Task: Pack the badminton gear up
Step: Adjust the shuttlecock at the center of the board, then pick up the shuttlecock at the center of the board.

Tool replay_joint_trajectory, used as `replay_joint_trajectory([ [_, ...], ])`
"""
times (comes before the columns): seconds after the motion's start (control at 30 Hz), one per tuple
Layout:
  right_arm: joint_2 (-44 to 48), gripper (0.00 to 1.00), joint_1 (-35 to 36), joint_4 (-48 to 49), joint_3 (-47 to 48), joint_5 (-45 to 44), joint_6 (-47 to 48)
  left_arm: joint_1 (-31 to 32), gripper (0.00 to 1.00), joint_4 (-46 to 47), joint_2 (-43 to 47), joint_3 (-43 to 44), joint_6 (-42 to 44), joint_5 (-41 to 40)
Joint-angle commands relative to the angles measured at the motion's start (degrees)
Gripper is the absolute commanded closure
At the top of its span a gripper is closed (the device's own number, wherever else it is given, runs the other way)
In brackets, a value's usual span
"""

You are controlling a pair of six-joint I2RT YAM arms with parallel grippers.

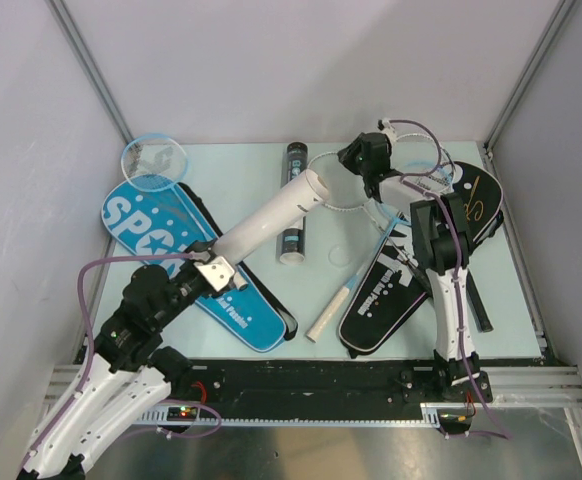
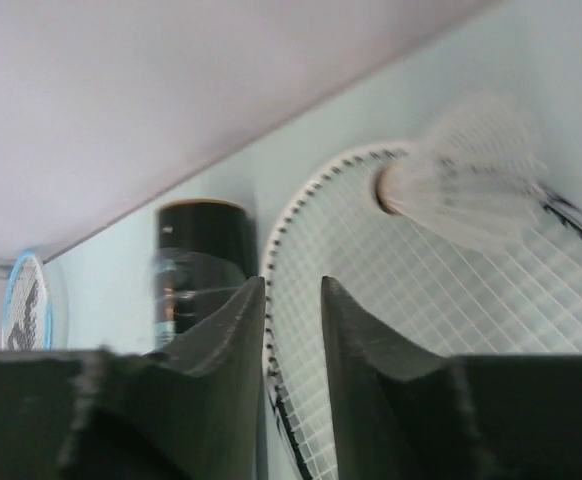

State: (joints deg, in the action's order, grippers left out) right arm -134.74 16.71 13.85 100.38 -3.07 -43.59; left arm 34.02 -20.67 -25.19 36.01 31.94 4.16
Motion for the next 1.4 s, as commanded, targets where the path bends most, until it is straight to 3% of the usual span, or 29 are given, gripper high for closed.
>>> replay_joint_trajectory([
  [0.0, 3.14, 0.57, -0.17, 3.28, 1.43, -2.9, 1.44, 0.25, 0.76, 4.33, -0.02, 2.17, -0.01, -0.86],
  [0.13, 2.11, 0.43, -1.34, 2.12, 2.83, -4.84, -0.12, 0.25, 0.76, 4.32, -0.03, 2.32, -0.22, -0.8],
  [0.43, -1.85, 0.36, -5.35, 9.35, 5.66, 2.02, 2.54, 0.26, 0.76, 4.38, -1.13, 2.8, -0.03, -0.72],
  [1.07, -7.32, 0.4, -7.05, 2.18, 10.6, 10.06, -4.06, 0.26, 0.76, 4.3, -1.86, 1.9, -0.57, -0.55],
  [1.2, -7.8, 0.51, -7.31, 2.62, 10.88, 10.54, -3.77, 0.22, 0.76, 4.23, -1.89, 1.74, -0.45, -0.47],
  [1.37, -6.55, 0.9, -7.63, 3.97, 10.27, 11.11, -2.16, 0.26, 0.76, 4.26, -2.1, 1.4, -0.4, -0.24],
])
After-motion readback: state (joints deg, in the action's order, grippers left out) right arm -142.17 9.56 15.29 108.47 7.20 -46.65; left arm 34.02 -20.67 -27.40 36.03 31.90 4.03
